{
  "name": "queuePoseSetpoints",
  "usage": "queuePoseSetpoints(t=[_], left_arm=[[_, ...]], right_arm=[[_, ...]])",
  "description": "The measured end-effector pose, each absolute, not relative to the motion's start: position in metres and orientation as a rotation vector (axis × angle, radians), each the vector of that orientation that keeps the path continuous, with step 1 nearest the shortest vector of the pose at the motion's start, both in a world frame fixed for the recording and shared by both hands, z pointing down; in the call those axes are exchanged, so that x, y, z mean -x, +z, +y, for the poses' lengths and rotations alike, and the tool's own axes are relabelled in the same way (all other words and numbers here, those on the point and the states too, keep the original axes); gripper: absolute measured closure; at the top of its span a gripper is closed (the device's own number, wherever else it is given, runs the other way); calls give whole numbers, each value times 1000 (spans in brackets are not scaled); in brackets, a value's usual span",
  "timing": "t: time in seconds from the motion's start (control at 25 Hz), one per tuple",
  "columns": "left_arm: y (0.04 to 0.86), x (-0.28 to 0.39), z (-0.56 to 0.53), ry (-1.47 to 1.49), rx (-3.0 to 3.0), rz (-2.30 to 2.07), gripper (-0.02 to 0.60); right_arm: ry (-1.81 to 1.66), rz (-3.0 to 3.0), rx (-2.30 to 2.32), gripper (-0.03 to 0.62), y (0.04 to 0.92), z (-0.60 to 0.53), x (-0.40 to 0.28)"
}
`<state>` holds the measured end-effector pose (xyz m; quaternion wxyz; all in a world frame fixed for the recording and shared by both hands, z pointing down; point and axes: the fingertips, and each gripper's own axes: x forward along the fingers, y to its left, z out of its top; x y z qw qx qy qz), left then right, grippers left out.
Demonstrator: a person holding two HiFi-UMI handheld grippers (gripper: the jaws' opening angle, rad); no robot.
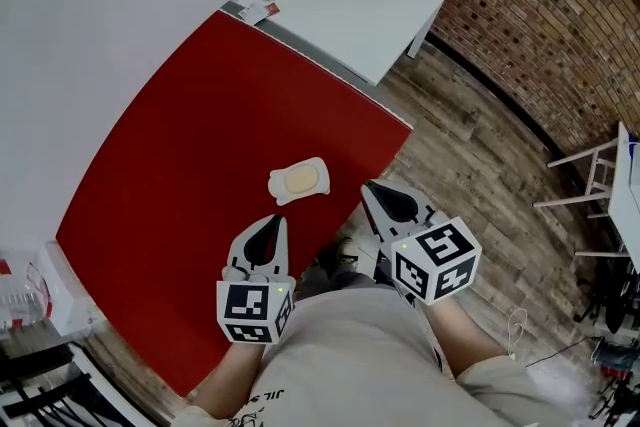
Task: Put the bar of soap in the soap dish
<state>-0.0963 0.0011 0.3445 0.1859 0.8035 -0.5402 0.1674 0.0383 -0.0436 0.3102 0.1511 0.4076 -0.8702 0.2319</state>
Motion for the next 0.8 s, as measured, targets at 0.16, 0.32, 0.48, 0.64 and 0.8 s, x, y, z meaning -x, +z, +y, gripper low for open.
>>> queuePoseSetpoints(t=[0.16, 0.32, 0.48, 0.64, 0.8], left_arm=[[334, 104, -4, 486, -2278, -1556, 574], [332, 108, -8, 476, -2267, -1568, 574], [333, 107, -7, 479, -2268, -1551, 574], [334, 100, -9, 506, -2294, -1534, 574], [335, 94, -10, 516, -2305, -1513, 574]], right_arm=[[647, -2510, -1169, 591, 302, -45, -37], [627, -2510, -1178, 591, 297, -46, -40], [632, -2511, -1179, 591, 300, -44, -40], [621, -2519, -1152, 591, 300, -43, -39], [614, -2518, -1141, 591, 301, -43, -41]])
